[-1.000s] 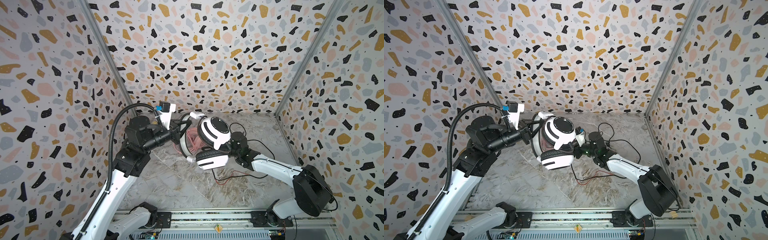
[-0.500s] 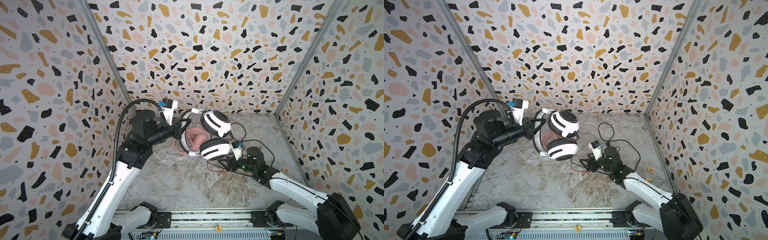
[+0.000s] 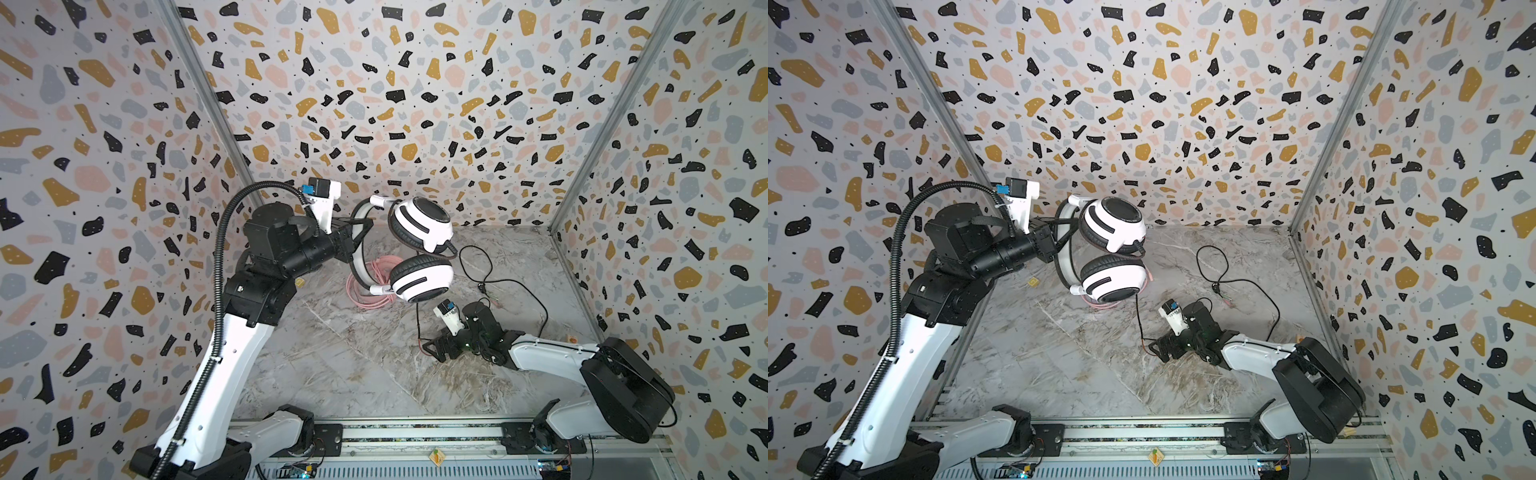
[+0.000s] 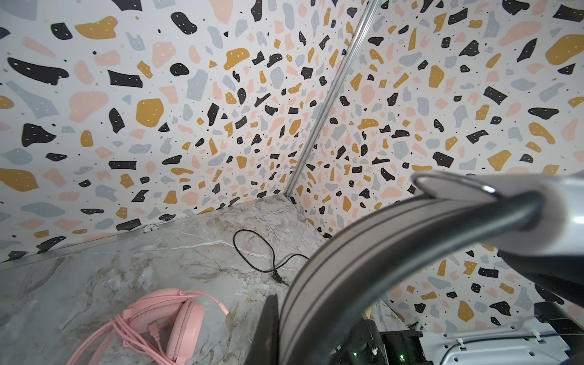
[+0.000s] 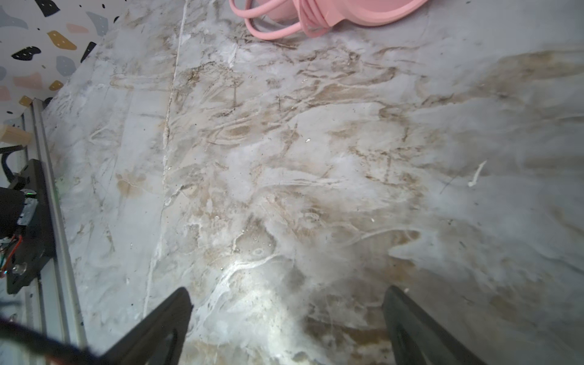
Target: Wrap the headphones
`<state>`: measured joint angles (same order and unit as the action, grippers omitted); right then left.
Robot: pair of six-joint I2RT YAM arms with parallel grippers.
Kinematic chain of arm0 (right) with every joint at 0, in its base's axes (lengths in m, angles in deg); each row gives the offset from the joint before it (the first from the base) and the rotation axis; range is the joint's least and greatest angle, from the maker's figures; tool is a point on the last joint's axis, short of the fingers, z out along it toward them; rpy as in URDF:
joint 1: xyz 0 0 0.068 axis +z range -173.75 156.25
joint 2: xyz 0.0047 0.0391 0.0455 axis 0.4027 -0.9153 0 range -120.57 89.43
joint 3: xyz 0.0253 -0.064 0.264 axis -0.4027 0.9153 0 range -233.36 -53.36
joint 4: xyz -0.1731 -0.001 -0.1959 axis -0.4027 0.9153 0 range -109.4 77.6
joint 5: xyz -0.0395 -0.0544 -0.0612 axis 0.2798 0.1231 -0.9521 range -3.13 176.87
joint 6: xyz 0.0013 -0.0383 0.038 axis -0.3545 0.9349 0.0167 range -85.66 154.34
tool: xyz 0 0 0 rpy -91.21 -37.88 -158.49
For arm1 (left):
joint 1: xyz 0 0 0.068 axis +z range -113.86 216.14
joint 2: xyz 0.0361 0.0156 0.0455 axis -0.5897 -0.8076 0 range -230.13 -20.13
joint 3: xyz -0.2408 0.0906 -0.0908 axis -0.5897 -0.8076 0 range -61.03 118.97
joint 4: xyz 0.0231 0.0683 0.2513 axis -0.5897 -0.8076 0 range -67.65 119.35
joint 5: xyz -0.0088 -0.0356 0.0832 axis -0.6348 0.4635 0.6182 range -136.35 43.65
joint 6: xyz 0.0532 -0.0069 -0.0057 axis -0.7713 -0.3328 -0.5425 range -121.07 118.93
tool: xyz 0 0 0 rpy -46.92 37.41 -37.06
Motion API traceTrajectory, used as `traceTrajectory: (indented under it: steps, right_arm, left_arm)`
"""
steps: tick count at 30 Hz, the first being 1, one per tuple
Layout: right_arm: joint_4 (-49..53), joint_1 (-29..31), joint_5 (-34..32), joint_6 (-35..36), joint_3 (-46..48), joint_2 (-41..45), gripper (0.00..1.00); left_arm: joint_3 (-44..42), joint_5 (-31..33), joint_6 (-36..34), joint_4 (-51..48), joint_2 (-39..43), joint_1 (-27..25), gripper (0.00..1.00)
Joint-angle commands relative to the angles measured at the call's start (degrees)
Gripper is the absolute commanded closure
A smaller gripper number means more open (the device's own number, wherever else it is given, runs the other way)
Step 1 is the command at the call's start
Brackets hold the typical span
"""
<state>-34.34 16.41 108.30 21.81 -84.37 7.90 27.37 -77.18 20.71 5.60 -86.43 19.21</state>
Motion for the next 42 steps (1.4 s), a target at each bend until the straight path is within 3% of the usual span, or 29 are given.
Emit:
traceTrajectory:
  steps: [1, 5, 9, 14, 18, 20, 24, 33, 38, 42]
  right_arm:
    - [-0.6, 1.0, 1.2, 0.3, -0.7, 0.2, 0.07]
    - [-0.9, 0.4, -0.9, -1.4, 2.5, 2.1, 0.09]
    - [0.8, -4.5, -0.5, -5.0, 3.9, 6.5, 0.08]
    - [6.2, -6.4, 0.0, -3.9, 0.9, 11.9, 0.08]
    - [3.7, -6.6, 3.3, -3.1, 1.2, 14.9, 0.05]
    - [1.4, -6.1, 6.4, -3.0, 1.1, 13.9, 0.04]
    - [1.8, -2.9, 0.1, -0.3, -2.5, 8.2, 0.02]
    - [-3.1, 2.5, -1.0, 1.7, -7.2, -5.7, 0.02]
    - [-6.8, 4.5, -1.5, 0.8, -4.2, -8.3, 0.14]
    - [-6.8, 4.5, 0.5, 1.2, -2.2, -7.1, 0.51]
  left_arm:
    - [3.9, -2.8, 3.3, 4.4, -0.6, 2.0, 1.0]
    - [5.5, -3.9, 3.4, 3.9, -2.0, 3.8, 1.0]
    - [5.0, -3.9, 3.4, 4.6, -2.3, 4.0, 1.0]
    - [4.7, -2.9, 3.0, 4.4, -2.3, 4.4, 1.0]
    - [4.5, -2.8, 3.2, 4.6, -2.3, 4.5, 1.0]
    - [4.2, -2.9, 3.3, 4.7, -2.2, 4.6, 1.0]
    - [4.1, -2.9, 3.6, 4.8, -2.2, 4.6, 1.0]
    - [4.9, -3.2, 4.3, 4.7, -2.7, 5.0, 1.0]
    - [4.6, -2.6, 4.4, 4.7, -2.7, 5.6, 1.0]
    - [3.5, -1.7, 5.1, 6.3, -2.8, 6.2, 1.0]
